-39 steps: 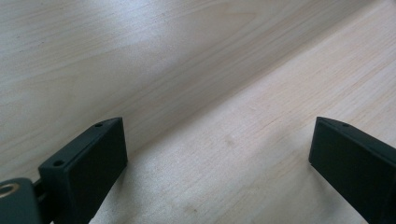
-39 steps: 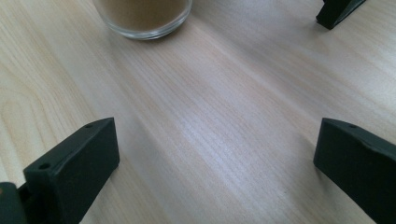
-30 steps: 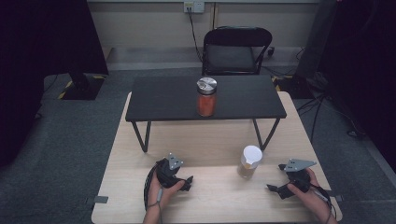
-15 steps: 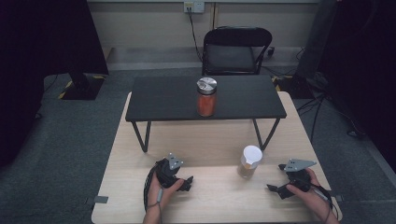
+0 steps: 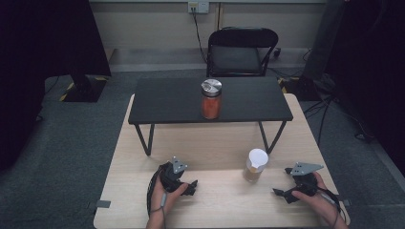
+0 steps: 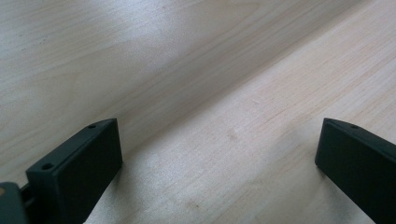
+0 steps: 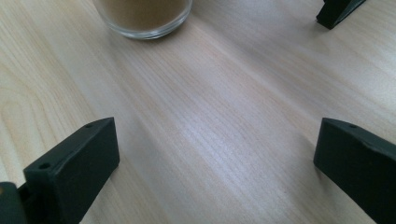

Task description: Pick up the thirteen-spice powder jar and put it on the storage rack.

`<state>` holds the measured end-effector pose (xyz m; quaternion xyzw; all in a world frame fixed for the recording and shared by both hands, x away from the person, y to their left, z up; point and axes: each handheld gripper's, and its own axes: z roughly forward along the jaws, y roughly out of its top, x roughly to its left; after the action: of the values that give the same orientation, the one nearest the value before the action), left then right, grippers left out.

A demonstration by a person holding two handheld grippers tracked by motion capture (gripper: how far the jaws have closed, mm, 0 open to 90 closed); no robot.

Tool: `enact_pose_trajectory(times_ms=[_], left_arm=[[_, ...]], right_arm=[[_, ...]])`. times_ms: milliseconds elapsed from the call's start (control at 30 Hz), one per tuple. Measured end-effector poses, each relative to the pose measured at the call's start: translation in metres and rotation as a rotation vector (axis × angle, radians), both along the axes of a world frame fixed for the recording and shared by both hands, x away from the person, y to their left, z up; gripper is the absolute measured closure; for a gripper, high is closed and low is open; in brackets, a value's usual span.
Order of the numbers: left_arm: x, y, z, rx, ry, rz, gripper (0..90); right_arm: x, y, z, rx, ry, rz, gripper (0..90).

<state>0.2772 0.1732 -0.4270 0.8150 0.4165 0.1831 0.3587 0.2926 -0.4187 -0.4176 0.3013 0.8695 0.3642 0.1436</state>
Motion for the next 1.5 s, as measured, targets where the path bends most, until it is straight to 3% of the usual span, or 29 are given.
enact_pose_trajectory(times_ms=[633, 900, 1500], left_arm=[[0.0, 0.0, 0.0, 0.0, 0.0, 0.0, 0.0], [0.0, 0.0, 0.0, 0.0, 0.0, 0.0, 0.0], [0.0, 0.0, 0.0, 0.0, 0.0, 0.0, 0.0]], right_arm=[[0.001, -0.001, 0.0, 0.001, 0.003, 0.003, 0.0], [0.001, 0.006, 0.004, -0.01, 0.004, -0.024, 1.5], [0.012, 0.018, 0.023, 0.024, -0.016, 0.048, 1.1]])
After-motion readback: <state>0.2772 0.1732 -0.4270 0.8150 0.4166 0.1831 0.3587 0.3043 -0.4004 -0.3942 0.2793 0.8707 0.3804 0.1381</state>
